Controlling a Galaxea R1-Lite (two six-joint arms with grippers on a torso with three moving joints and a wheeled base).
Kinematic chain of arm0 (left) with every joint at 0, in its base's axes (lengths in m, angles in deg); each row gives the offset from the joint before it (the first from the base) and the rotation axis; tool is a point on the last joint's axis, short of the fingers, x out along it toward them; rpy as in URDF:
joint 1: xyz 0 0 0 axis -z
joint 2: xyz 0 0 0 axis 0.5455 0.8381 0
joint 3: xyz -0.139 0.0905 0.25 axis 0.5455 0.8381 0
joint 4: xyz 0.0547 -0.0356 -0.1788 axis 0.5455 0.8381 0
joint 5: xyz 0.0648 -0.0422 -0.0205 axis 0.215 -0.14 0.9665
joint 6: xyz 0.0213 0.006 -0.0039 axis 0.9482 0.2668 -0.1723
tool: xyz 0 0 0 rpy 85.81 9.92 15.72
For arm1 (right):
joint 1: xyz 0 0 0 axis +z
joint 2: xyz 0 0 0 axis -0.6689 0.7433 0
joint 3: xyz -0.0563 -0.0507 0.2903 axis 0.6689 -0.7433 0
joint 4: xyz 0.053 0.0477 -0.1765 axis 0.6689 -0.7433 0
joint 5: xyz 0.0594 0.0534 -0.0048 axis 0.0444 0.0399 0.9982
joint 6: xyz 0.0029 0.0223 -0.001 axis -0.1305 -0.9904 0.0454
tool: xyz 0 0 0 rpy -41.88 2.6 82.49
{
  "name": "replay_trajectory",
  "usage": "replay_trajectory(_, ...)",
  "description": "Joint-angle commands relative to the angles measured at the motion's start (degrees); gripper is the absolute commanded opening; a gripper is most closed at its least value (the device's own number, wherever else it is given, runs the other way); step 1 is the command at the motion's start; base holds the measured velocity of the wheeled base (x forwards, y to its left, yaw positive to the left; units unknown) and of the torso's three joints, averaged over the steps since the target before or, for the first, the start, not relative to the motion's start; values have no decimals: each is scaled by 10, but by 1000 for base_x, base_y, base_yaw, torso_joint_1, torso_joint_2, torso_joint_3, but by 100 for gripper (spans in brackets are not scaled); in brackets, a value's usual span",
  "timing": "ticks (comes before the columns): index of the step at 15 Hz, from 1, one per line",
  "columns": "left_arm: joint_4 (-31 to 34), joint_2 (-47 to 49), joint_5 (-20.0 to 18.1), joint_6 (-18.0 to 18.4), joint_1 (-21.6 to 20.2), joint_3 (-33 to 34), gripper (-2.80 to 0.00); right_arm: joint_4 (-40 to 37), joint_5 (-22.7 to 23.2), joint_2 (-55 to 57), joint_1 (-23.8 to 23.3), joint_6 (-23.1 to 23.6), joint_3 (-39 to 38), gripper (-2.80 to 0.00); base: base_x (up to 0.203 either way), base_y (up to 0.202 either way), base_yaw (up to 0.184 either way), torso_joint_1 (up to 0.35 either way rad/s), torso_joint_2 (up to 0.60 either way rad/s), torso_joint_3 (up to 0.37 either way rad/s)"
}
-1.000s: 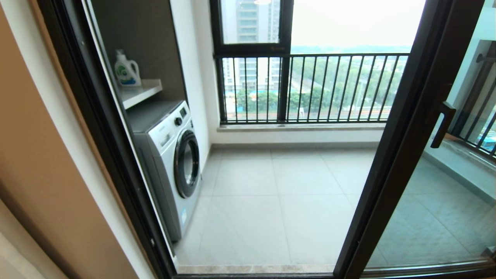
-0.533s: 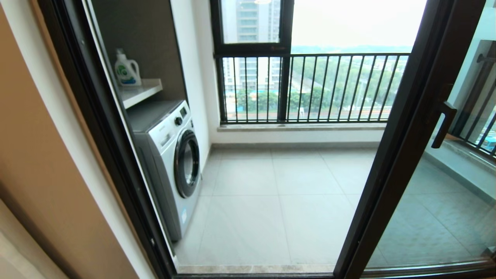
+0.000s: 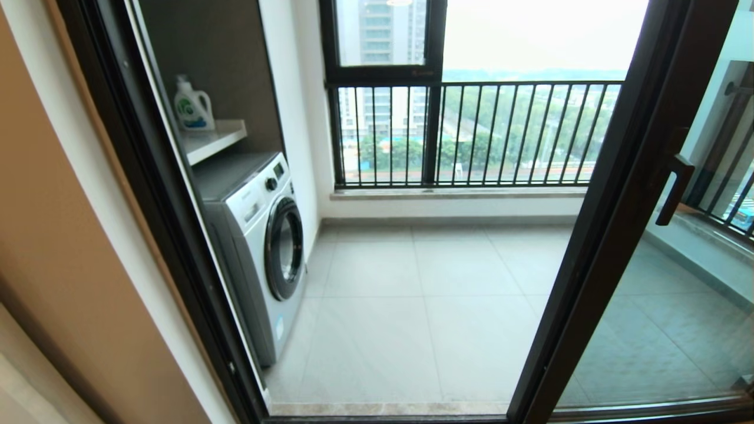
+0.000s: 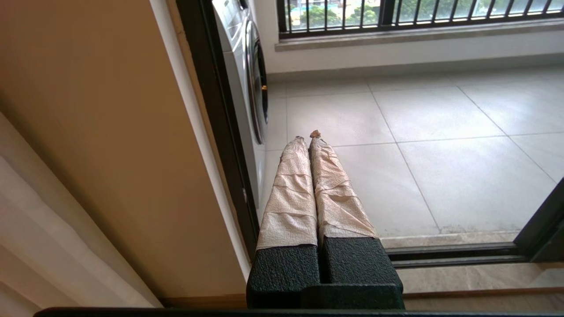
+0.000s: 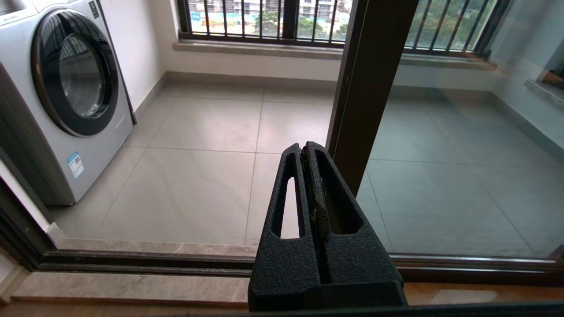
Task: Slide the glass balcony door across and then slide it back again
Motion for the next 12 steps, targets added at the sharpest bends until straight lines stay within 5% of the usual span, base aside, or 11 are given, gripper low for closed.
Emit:
replay_trajectory(1, 0, 1, 0, 0, 0, 1, -280, -2, 1, -1, 1, 1, -4, -280, 0, 0, 0, 0, 0, 0)
replay_trajectory(12, 0, 1, 0, 0, 0, 1, -280, 1, -2, 0, 0, -4, -4, -280, 0, 0, 0, 0, 0, 0)
